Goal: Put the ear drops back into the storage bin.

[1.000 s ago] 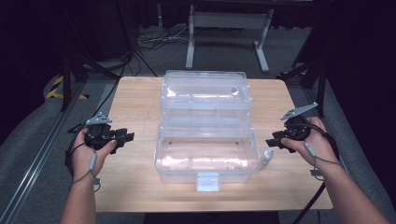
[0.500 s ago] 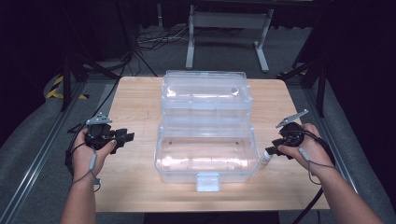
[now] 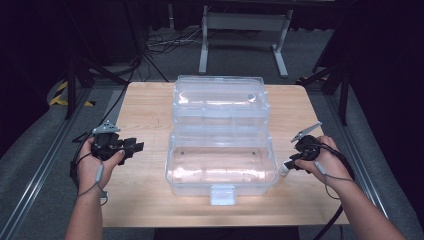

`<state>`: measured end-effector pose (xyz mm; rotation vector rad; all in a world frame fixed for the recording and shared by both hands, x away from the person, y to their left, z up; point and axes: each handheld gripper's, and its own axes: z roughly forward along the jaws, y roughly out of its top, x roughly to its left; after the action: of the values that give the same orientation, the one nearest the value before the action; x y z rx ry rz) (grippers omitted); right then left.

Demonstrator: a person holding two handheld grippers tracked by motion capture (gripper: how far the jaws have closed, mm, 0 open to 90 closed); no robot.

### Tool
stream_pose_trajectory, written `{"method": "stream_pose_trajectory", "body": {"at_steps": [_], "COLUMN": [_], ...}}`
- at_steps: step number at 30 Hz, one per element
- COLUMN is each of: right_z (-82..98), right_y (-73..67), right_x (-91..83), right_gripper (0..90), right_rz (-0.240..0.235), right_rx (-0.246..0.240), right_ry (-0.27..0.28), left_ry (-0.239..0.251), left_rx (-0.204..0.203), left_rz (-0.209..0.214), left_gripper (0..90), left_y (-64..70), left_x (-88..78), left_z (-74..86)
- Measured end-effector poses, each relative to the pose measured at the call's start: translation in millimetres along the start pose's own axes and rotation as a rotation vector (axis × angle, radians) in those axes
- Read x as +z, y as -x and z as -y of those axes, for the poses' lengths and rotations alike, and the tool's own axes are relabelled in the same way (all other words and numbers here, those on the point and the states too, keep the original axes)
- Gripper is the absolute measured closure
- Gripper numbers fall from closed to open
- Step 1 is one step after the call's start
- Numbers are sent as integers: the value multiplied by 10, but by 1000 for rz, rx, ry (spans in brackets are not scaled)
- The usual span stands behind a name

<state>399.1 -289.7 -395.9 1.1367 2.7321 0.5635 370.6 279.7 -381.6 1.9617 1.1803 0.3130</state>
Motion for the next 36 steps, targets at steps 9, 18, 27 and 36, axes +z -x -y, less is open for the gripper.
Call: {"method": "stream_pose_trajectory", "body": {"at_steps": [9, 18, 27, 36], "right_z": [-14, -22, -59, -154], "right_y": [-12, -22, -23, -64], "right_x": [56, 56, -87, -364], "right_gripper": [707, 716, 716, 716], "right_rz": [17, 25, 28, 13], "right_rx": [-42, -54, -62, -69], "right_ry": [-30, -39, -16, 20], "left_ry": [-4, -4, -5, -5], "left_rx": [-5, -6, -5, -6], "left_rz": [1, 3, 3, 4], "left_gripper": [595, 595, 595, 595], "left_y": [-1, -6, -11, -13], "left_x": [1, -3, -1, 1], "left_z": [2, 3, 2, 2]}}
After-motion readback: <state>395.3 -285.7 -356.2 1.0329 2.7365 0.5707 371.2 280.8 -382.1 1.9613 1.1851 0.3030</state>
